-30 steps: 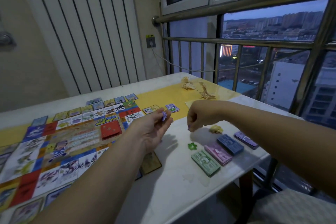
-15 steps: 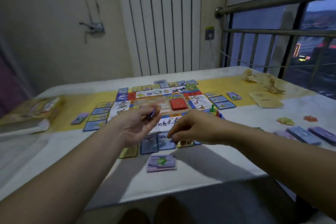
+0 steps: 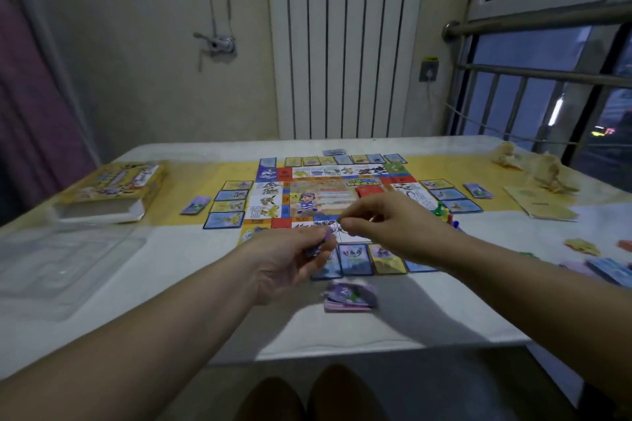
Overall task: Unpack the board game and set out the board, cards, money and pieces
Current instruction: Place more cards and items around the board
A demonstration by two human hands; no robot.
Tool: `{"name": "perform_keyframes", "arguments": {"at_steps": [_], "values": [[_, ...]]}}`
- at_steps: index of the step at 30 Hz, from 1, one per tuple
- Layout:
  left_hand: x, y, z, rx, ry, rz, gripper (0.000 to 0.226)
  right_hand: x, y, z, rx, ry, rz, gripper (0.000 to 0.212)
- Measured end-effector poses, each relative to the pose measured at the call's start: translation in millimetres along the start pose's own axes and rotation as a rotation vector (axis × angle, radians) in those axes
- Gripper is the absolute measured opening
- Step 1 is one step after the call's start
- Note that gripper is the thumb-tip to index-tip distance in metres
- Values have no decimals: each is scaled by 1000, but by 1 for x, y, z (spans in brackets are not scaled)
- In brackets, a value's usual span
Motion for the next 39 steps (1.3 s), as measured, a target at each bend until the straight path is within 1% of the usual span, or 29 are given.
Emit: {"name": "perform_keyframes", "arguments": {"at_steps": [4,7,9,12,14,16,20,22,23,25,26,28,29,33,36,39], "values": [[9,23,3,-42,-26,8,8,9,-3,-8,67,60,47,25],[22,36,3,-85,-32,7,7,17,-7,-21,175,112,33,12],[34,43,3,-123,-46,1,9,24,-12,-32,206,137,14,7],[50,58,4,-178,-84,23,13,34,-20,-49,215,181,-1,8],[61,70,3,-188,-99,38,16,41,-25,-62,228,231,-19,15],[73,81,1,-193,-117,60,20,48,-30,-77,270,290,-40,17],[97,103,-5,-192,-133,108,14,57,-49,-113,487,394,-132,13],[109,112,-7,-178,-133,110,17,59,-69,-138,534,433,-243,7],[115,117,-7,-180,-133,112,20,59,-82,-153,495,458,-313,4],[124,125,-7,-179,-138,129,21,58,-106,-192,324,517,-444,12],[128,128,-7,-168,-142,138,21,56,-115,-212,220,561,-481,14],[136,132,-6,-124,-144,154,23,52,-128,-249,37,663,-497,13],[140,134,-6,-101,-145,158,23,51,-131,-264,-13,704,-493,13],[156,138,-3,-42,-131,145,25,53,-129,-297,-89,778,-440,20],[162,137,-3,-23,-116,131,26,59,-129,-300,-133,750,-454,26],[164,133,-4,-26,-104,114,23,73,-128,-269,-24,582,-475,25]]}}
Point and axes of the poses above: each hand's wrist, its own x-axis towards the middle knuckle, its own y-axis out of the palm, z = x × y, the point moved 5 cm from there along x, towards the middle knuckle, and after that the axes turned 8 degrees about -x, right-handed, at the moved point
